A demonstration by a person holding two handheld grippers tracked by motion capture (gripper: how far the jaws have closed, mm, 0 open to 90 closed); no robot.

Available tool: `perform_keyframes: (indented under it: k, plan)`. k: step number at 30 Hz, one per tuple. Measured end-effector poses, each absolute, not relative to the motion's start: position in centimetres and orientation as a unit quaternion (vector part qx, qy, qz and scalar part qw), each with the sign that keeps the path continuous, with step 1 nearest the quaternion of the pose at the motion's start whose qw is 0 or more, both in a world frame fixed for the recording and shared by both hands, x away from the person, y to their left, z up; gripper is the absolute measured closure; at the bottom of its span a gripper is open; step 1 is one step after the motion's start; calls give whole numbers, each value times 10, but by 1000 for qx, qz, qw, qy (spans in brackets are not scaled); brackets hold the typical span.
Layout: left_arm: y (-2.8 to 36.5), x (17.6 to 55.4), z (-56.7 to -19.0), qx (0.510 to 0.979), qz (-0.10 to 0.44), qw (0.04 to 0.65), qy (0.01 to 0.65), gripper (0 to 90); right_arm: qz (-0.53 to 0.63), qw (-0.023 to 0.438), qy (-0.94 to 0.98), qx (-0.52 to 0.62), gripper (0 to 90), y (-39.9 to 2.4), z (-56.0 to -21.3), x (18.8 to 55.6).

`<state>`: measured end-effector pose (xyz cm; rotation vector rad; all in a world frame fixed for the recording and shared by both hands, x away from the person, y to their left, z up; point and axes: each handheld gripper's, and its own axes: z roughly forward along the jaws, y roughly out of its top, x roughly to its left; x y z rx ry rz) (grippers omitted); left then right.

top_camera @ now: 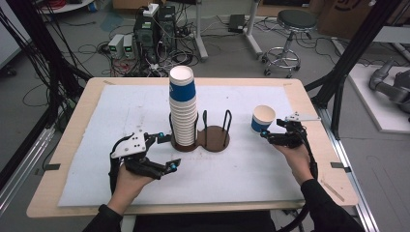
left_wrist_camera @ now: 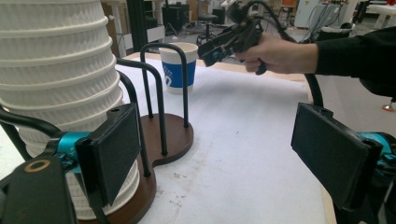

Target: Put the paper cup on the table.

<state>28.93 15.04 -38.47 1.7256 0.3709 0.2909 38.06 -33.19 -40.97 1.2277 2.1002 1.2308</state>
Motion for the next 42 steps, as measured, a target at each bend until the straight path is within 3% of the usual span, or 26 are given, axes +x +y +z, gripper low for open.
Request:
perform_keyframes:
  k: [11, 20, 42]
  plan:
    - [152, 291, -387, 750, 129, 625, 172, 157, 535, 205, 728, 376, 139, -328, -380, 344]
    - [150, 296, -386, 751, 132, 623, 175, 157, 576, 181, 734, 311, 139, -316, -375, 326]
    - [165, 280, -381, 744, 158, 626, 173, 157, 611, 155, 741, 231, 140, -291, -373, 319]
